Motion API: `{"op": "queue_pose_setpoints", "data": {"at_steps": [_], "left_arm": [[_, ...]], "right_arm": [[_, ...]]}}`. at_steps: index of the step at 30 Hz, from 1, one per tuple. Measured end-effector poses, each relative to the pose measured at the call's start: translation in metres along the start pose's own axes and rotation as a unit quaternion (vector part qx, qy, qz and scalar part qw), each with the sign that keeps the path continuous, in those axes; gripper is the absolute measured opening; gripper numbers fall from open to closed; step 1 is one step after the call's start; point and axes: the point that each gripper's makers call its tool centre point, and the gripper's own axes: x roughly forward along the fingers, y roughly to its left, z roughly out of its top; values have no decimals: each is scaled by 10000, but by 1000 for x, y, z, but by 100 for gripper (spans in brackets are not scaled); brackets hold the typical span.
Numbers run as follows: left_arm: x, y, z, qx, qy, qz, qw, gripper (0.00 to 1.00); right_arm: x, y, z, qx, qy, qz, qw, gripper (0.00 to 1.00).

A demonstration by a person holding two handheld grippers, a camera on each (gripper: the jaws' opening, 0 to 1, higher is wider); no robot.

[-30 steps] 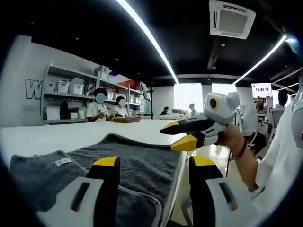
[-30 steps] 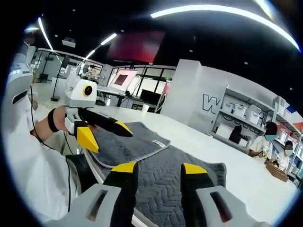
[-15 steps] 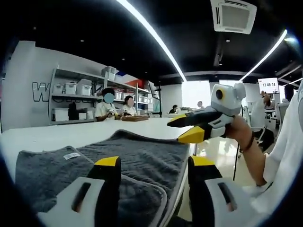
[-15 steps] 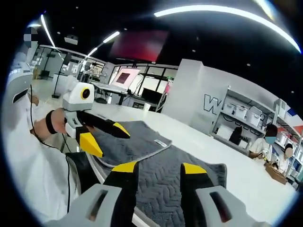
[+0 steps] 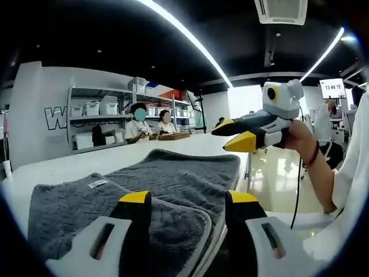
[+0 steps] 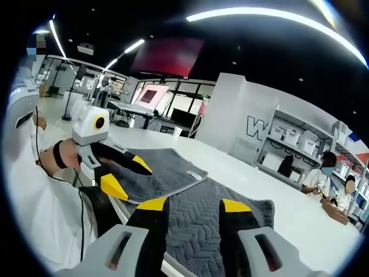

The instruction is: Open the folded towel by lifting each exposed corner and separating the folded layers until the towel lies flat within the target outline without major curled edges

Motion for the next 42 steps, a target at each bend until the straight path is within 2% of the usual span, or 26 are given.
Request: {"op": "queue_pose_setpoints", "data": {"at_steps": [5,6,8,10,11,15,17,18,25,36,42], "left_arm": [[-1,2,-5,108,100,101,9998,49],[-3,-4,-5,176,124,109,9997,49],[-1,-1,-14,456,323,286,9980,49],[0,-1,-18,527,379,336,9973,49],[1,-1,-24,754,529,416,9949,49],[2,1,-29,800,627,452,9938,49],[1,4,-32,976,721,537,9912,49],[1,3,-33,912,751,524,9916,49],[-1,5,-34,952,772,584,9907,48],[-6,17,-26,1336,758,906,9840,45],[-7,21,-25,1349,753,948,9834,45]], "right_arm": [[-2,-2,1,13,-20,-36,10000,29],[-2,-1,1,14,-33,-31,10000,29],[-4,0,1,-18,-31,-25,10000,29],[-5,-2,1,8,-55,-54,10000,29],[-4,0,1,-31,-46,-41,10000,29],[-5,0,1,-19,-48,-49,10000,29],[-5,1,0,-20,-39,-45,10000,29],[-5,0,1,-19,-47,-52,10000,29],[-3,2,0,-28,-27,-31,10000,29],[-3,2,1,-36,-42,-24,10000,29],[-3,1,1,-38,-29,-37,10000,29]]}}
